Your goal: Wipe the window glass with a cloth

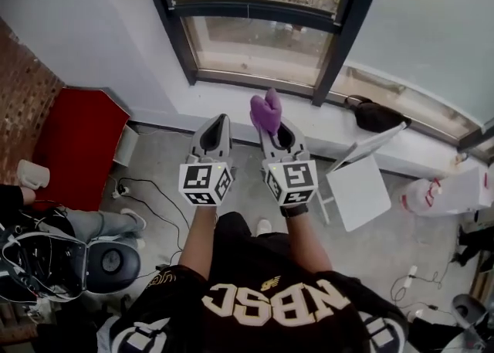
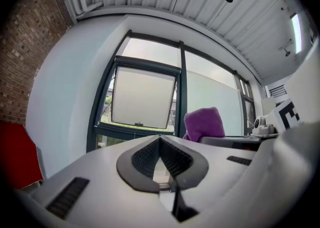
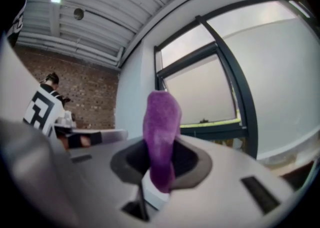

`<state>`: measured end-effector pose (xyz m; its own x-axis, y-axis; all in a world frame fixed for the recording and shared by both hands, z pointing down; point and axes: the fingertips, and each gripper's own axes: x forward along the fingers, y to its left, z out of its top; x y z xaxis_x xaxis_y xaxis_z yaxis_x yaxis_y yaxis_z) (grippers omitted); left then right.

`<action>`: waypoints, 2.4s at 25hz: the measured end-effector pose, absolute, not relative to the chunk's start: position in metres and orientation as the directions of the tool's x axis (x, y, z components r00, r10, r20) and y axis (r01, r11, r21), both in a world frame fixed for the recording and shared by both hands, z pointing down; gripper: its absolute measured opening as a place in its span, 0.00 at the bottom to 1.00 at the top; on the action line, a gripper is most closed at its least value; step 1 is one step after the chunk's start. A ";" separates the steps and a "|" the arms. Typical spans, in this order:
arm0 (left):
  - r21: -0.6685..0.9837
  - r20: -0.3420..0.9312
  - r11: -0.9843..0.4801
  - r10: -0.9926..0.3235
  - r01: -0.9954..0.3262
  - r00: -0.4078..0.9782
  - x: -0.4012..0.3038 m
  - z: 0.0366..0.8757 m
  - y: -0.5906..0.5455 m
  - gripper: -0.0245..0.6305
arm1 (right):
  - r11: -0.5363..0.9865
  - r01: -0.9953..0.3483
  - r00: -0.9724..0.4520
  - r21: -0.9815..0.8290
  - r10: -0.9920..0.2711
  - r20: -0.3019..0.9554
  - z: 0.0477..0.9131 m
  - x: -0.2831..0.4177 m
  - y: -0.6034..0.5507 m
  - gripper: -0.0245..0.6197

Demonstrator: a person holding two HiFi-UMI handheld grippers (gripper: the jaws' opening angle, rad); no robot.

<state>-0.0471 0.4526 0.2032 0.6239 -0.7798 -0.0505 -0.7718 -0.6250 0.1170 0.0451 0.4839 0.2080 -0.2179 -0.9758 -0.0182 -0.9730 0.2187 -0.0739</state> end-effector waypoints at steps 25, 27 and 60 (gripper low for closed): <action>0.070 -0.086 -0.697 -0.717 -0.714 0.691 -0.091 0.218 -0.012 0.07 | 0.140 -0.985 -0.145 -0.100 -0.989 0.042 0.242 0.004 0.021 0.17; 0.112 -0.061 -0.686 -0.727 -0.719 0.684 -0.099 0.235 -0.037 0.07 | 0.176 -0.980 -0.183 -0.091 -0.981 0.068 0.256 -0.009 -0.002 0.17; 0.191 0.129 -0.445 -0.872 -0.875 0.472 -0.217 0.375 -0.160 0.07 | 0.227 -0.966 -0.255 -0.123 -0.914 0.317 0.496 -0.135 -0.326 0.17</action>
<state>-0.2169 -0.1595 0.3747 0.4715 -0.8724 0.1290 -0.8751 -0.4448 0.1908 -0.1350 -0.3263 0.4961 -0.2552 -0.9136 0.3166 -0.9660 0.2271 -0.1232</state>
